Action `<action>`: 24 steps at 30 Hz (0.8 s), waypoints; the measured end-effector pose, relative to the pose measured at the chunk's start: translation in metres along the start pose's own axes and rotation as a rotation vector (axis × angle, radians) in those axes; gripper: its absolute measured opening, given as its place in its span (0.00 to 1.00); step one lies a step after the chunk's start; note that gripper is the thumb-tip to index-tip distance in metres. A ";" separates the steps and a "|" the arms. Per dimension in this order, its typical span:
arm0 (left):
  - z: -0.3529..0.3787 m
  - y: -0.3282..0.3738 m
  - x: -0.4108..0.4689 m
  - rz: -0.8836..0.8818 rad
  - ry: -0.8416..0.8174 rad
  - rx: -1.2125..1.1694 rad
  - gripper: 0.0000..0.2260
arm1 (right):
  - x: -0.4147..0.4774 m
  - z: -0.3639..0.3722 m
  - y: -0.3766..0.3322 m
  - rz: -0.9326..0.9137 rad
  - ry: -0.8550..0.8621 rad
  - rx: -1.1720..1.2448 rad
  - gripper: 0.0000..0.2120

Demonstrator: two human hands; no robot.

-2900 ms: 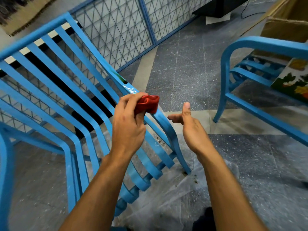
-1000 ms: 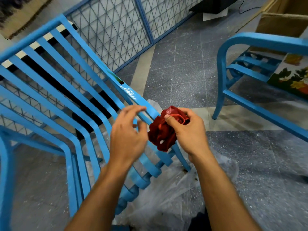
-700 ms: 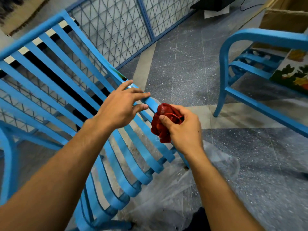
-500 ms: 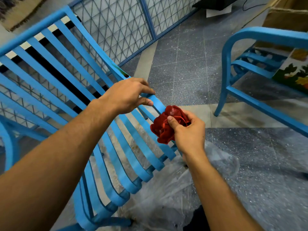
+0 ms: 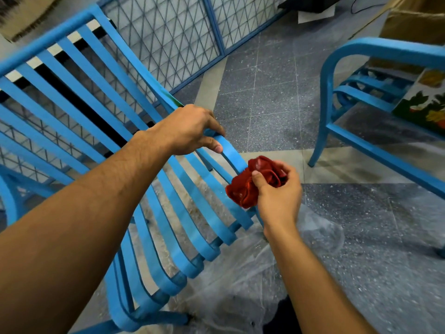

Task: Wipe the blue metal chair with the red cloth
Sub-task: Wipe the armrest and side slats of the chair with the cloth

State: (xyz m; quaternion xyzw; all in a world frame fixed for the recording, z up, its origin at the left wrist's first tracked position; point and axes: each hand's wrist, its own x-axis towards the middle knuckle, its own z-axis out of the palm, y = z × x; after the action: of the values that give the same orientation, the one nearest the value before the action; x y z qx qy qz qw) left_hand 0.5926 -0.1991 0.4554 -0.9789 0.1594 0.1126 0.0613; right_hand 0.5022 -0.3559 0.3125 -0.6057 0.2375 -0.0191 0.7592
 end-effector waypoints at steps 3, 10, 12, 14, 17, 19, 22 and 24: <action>0.000 -0.001 0.001 -0.008 0.003 -0.006 0.23 | -0.002 0.003 0.000 -0.021 0.044 -0.021 0.16; 0.001 -0.001 0.002 -0.023 0.004 -0.010 0.22 | 0.003 0.000 0.014 0.519 0.069 0.354 0.11; 0.001 -0.001 0.003 -0.031 0.000 -0.012 0.22 | 0.002 0.001 0.012 0.568 0.063 0.404 0.09; 0.001 0.000 0.002 -0.033 -0.006 -0.003 0.22 | -0.001 0.002 0.012 0.548 0.061 0.399 0.08; 0.002 0.001 0.000 -0.044 -0.009 -0.030 0.22 | -0.004 0.001 0.012 0.508 0.030 0.364 0.11; 0.002 0.002 -0.001 -0.059 -0.007 -0.058 0.22 | 0.001 0.000 0.013 0.537 0.015 0.352 0.12; 0.004 0.003 -0.003 -0.067 -0.003 -0.064 0.22 | 0.010 -0.003 0.010 0.577 0.016 0.340 0.11; 0.004 0.004 -0.004 -0.081 -0.002 -0.076 0.22 | 0.015 -0.004 0.009 0.552 -0.008 0.334 0.11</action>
State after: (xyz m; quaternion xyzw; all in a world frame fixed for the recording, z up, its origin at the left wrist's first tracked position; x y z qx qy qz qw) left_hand 0.5864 -0.2011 0.4517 -0.9860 0.1153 0.1170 0.0285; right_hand 0.5114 -0.3622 0.2987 -0.3856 0.3833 0.1514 0.8255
